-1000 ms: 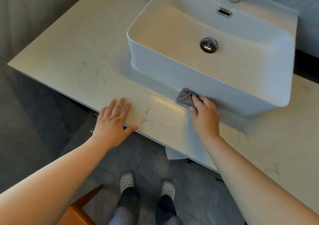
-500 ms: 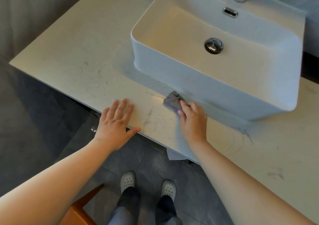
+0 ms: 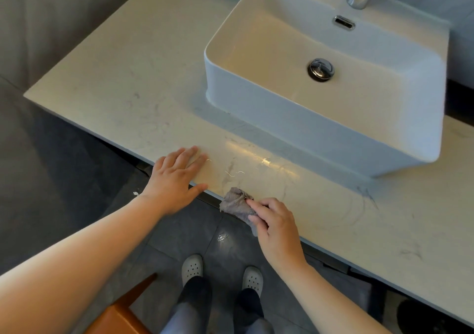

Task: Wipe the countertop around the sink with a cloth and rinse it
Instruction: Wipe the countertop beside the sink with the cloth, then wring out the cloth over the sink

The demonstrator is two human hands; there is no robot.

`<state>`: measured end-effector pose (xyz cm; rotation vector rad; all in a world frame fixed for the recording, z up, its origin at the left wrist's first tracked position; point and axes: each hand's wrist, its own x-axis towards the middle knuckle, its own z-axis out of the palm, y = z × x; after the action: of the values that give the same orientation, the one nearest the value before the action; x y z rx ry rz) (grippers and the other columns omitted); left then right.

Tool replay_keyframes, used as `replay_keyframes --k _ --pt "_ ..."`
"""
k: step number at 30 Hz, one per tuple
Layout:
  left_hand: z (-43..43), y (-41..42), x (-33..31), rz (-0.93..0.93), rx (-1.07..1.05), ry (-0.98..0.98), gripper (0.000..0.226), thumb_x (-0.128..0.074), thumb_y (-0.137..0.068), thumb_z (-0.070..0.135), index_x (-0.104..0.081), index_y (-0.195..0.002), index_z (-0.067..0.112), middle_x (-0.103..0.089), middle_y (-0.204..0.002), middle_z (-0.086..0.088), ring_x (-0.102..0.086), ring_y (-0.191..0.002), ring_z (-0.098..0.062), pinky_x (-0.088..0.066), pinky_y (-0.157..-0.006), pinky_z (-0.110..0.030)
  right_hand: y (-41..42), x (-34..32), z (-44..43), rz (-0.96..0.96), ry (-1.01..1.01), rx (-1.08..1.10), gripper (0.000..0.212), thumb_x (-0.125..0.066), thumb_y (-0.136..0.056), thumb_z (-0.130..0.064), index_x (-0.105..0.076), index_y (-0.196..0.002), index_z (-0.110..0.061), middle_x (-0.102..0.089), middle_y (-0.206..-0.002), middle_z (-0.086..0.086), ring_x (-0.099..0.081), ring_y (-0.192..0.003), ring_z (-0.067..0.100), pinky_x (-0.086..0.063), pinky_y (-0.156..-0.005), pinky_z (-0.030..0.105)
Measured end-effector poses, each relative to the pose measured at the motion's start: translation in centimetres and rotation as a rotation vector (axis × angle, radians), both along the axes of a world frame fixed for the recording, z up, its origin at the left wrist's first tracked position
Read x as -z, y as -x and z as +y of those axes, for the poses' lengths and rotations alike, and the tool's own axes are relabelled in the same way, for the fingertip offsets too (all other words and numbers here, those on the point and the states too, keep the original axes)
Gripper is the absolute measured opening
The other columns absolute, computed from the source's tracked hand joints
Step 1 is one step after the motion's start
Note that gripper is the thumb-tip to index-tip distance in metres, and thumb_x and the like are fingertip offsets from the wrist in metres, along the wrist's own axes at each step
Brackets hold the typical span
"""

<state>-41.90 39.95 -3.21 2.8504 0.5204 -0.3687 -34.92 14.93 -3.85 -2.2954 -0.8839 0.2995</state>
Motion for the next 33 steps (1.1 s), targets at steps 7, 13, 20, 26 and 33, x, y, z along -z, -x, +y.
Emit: replay_keyframes --k 7,13,20,26,33 --pt "0.3 0.1 -0.3 -0.023 0.017 0.039 0.068 -0.038 -0.092 0.058 -0.011 -0.15 0.035 -0.005 -0.159 0.006 -0.005 -0.144 -0.022 -0.009 -0.115 -0.042 -6.0 -2.9 2.4 -0.073 -0.104 0.25 0.035 -0.061 -0.089 -0.011 -0.063 -0.124 -0.015 -0.059 -0.101 0.001 -0.055 -0.095 0.02 -0.048 -0.081 0.033" --pt "0.6 0.3 -0.1 -0.014 0.038 0.033 0.076 -0.018 -0.083 0.066 -0.011 -0.15 0.034 -0.005 -0.159 0.006 -0.005 -0.144 -0.022 -0.01 -0.115 -0.042 -12.5 -1.0 5.0 -0.155 0.065 0.325 0.036 -0.06 -0.087 -0.009 -0.064 -0.122 -0.016 -0.062 -0.109 0.005 -0.055 -0.104 0.028 -0.045 -0.088 0.05" --pt "0.9 0.5 0.3 -0.023 0.068 0.036 0.083 -0.008 -0.076 0.07 -0.015 -0.15 0.033 -0.009 -0.159 0.003 -0.009 -0.144 -0.024 -0.012 -0.113 -0.045 -11.4 0.7 6.5 -0.152 0.124 0.257 0.035 -0.059 -0.089 -0.015 -0.063 -0.124 -0.014 -0.061 -0.117 0.007 -0.053 -0.109 0.029 -0.042 -0.091 0.046" --pt "1.2 0.6 0.1 -0.009 0.087 0.038 0.083 -0.008 -0.076 0.07 -0.016 -0.15 0.033 -0.009 -0.159 0.004 -0.009 -0.144 -0.024 -0.013 -0.113 -0.043 -6.4 0.8 7.6 -0.137 0.094 0.161 0.033 -0.064 -0.087 -0.017 -0.065 -0.12 -0.017 -0.062 -0.108 0.003 -0.057 -0.099 0.024 -0.045 -0.085 0.042" --pt "1.5 0.5 -2.0 -0.003 0.011 0.315 0.084 -0.02 -0.079 0.074 -0.019 -0.15 0.03 -0.012 -0.158 0.008 -0.008 -0.145 -0.016 -0.012 -0.117 -0.038 -2.5 -2.9 4.8 0.196 0.085 0.015 0.03 -0.06 -0.091 -0.017 -0.065 -0.12 -0.023 -0.061 -0.101 -0.009 -0.055 -0.095 0.007 -0.048 -0.086 0.029"
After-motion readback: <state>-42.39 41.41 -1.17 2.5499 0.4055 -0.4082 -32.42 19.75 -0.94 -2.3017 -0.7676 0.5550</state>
